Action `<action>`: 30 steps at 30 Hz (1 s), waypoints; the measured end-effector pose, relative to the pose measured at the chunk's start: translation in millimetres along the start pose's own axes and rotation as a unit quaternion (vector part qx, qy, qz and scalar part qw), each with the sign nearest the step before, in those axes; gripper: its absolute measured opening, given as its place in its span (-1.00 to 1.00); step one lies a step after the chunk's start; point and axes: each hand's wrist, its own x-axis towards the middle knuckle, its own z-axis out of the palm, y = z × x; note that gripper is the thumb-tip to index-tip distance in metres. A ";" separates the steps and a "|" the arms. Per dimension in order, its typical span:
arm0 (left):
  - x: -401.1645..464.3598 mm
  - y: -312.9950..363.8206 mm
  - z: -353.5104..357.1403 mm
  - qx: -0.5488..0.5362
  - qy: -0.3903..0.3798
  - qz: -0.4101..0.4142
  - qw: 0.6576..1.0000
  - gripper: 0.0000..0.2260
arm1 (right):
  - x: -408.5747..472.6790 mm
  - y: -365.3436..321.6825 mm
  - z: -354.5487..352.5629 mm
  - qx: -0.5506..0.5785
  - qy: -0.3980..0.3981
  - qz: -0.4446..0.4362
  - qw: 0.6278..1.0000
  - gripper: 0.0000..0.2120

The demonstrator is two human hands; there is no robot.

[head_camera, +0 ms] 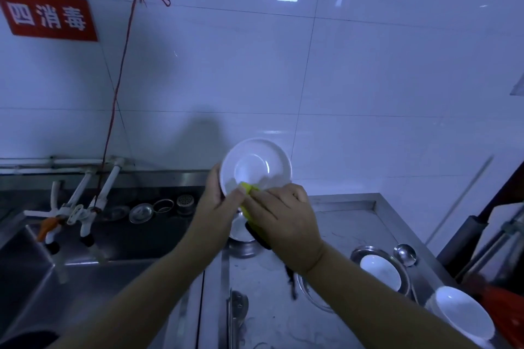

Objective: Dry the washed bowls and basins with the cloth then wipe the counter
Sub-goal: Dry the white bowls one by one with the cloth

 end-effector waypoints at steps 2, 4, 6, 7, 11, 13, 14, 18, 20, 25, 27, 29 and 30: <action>-5.0 -1.8 6.2 -0.017 0.028 0.007 0.999 -0.64 | -0.3 -16.6 2.7 0.023 0.007 0.036 0.999 -0.80; -2.1 -0.1 3.4 -0.006 0.026 0.016 1.000 -0.64 | -4.2 -25.2 4.2 0.047 0.006 0.043 0.998 -0.77; 1.4 0.7 -4.0 0.026 0.007 0.019 0.999 -0.69 | -8.4 -19.5 4.8 0.055 -0.004 0.017 0.998 -0.74; 3.6 1.7 -8.3 0.047 -0.008 0.013 0.999 -0.72 | -10.1 -12.2 4.7 0.054 -0.015 -0.010 0.998 -0.74; 20.4 12.9 -30.4 0.158 -0.091 -0.022 0.983 -0.76 | -15.8 20.4 3.1 0.042 -0.042 -0.125 0.990 -0.82; 25.8 14.8 -35.1 0.137 -0.112 -0.036 0.984 -0.75 | -15.7 23.1 3.8 0.037 -0.051 -0.125 0.990 -0.83; 25.2 13.0 -33.9 0.113 -0.094 -0.042 0.988 -0.73 | -14.2 20.1 4.4 0.035 -0.056 -0.107 0.992 -0.82; 6.6 -8.5 -14.4 0.008 0.007 -0.048 0.999 -0.71 | -1.2 -6.5 5.5 0.053 -0.097 0.031 0.993 -0.73; 1.2 -13.3 -9.0 0.011 0.038 -0.049 0.998 -0.72 | 1.5 -25.1 5.9 0.080 -0.097 0.079 0.989 -0.69; 4.7 -3.1 -18.4 0.068 0.018 -0.012 0.997 -0.72 | -3.4 -39.4 -1.1 0.112 -0.149 0.075 0.980 -0.54; 4.4 -2.7 -25.0 0.094 0.005 -0.011 0.995 -0.72 | -5.7 -24.5 -6.3 0.085 -0.173 0.021 0.981 -0.62; 2.9 -3.2 -29.5 0.112 0.001 -0.014 0.994 -0.73 | -7.6 -8.5 -11.7 0.036 -0.205 -0.026 0.978 -0.68; 1.8 -3.5 -30.1 0.122 -0.003 -0.018 0.992 -0.73 | -7.5 -2.9 -13.5 0.014 -0.222 -0.035 0.974 -0.68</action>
